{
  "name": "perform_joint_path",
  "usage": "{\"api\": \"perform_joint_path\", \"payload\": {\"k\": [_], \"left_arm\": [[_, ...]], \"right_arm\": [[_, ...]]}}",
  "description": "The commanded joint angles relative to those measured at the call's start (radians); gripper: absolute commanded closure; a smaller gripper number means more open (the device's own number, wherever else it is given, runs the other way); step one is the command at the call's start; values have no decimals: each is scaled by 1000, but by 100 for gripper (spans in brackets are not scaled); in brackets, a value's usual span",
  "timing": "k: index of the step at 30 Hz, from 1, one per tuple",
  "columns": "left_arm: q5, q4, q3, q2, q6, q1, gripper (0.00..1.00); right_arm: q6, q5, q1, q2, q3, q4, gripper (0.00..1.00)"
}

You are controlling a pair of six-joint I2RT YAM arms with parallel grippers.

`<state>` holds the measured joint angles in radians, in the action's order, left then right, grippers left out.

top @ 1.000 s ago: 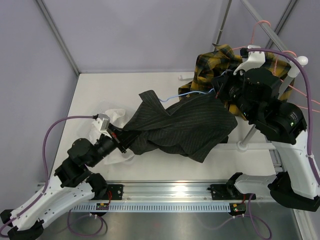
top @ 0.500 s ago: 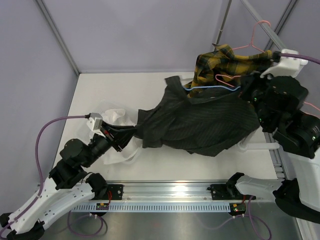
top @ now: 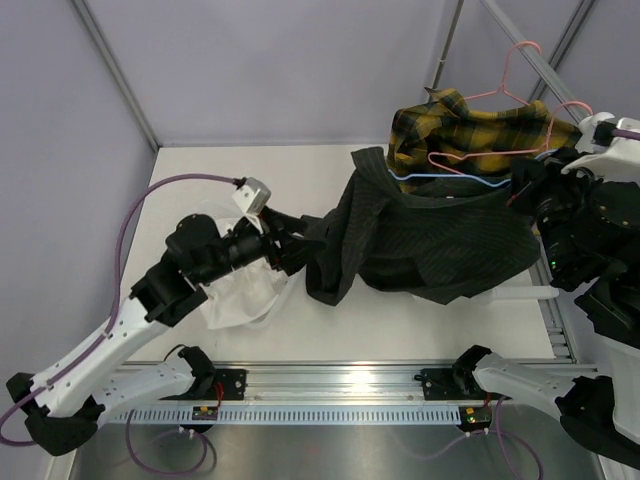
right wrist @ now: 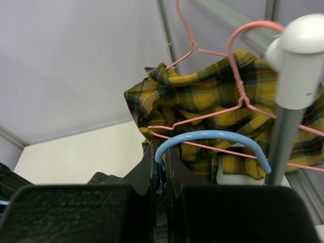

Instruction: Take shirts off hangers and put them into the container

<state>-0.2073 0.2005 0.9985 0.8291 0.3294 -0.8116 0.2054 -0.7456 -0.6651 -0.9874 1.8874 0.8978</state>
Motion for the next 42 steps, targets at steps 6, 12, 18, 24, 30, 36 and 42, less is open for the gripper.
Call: {"api": "perform_joint_path", "payload": {"k": [6, 12, 18, 24, 30, 36, 42], "left_arm": [[-204, -12, 339, 217, -214, 2, 26], [-242, 4, 394, 312, -208, 2, 68], [-245, -25, 281, 286, -144, 2, 98], [-219, -39, 233, 243, -135, 2, 55], [-244, -23, 262, 266, -139, -1, 100], [194, -97, -77, -5, -23, -14, 100], [156, -196, -294, -173, 37, -14, 100]], "right_arm": [[-8, 138, 2, 9, -39, -31, 100], [-17, 154, 2, 24, -34, -31, 100], [-43, 138, 4, -3, 36, -16, 100], [-51, 146, 4, -11, 64, -25, 100], [-40, 134, 4, -11, 53, -20, 100], [-23, -46, 4, -20, 79, 12, 100], [25, 24, 4, 32, 45, -49, 100]]}}
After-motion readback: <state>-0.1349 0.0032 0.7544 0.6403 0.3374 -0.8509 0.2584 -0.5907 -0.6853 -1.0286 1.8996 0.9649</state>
